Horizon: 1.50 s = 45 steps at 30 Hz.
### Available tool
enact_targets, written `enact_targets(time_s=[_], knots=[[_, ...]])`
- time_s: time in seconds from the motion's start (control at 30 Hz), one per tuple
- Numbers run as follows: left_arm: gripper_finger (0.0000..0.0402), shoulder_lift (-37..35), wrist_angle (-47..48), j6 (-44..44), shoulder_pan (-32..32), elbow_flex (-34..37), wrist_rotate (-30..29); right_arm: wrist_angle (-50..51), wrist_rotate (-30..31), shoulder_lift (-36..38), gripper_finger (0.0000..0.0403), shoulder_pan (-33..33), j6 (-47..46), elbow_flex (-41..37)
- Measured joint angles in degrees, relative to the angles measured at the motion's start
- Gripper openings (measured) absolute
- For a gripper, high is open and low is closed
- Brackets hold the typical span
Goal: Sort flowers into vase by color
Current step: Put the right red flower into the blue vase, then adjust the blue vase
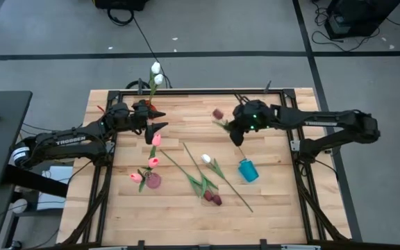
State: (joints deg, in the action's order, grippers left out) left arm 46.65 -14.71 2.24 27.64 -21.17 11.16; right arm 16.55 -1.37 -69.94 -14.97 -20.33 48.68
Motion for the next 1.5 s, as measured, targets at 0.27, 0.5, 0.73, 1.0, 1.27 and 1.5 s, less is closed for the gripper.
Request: enact_targets(time_s=[0.27,0.5,0.73,1.0,1.27,1.5], knots=[[0.0223,0.0,1.8,-0.3,0.0,0.0,0.0,13.5,-4.2,-1.2,0.0177,-2.5,-3.4,5.3],[0.0223,0.0,2.8,-1.5,0.0,0.0,-0.1,30.5,-3.1,-2.5,0.0184,6.7,-17.0,6.0],[0.0223,0.0,2.9,-0.7,0.0,0.0,-0.1,34.9,-1.8,-6.1,0.0187,17.2,-22.7,6.0],[0.0223,0.0,2.9,-1.9,0.0,0.0,-0.2,39.6,-1.5,-12.3,0.0197,15.3,-25.9,6.0],[0.0223,0.0,2.9,-3.4,0.0,0.0,-0.2,42.4,-5.2,-18.1,0.0197,12.0,-25.9,6.0],[0.0223,0.0,2.9,-3.5,0.0,0.0,-0.2,46.9,-5.7,-19.1,0.0197,9.2,-24.3,6.0]])
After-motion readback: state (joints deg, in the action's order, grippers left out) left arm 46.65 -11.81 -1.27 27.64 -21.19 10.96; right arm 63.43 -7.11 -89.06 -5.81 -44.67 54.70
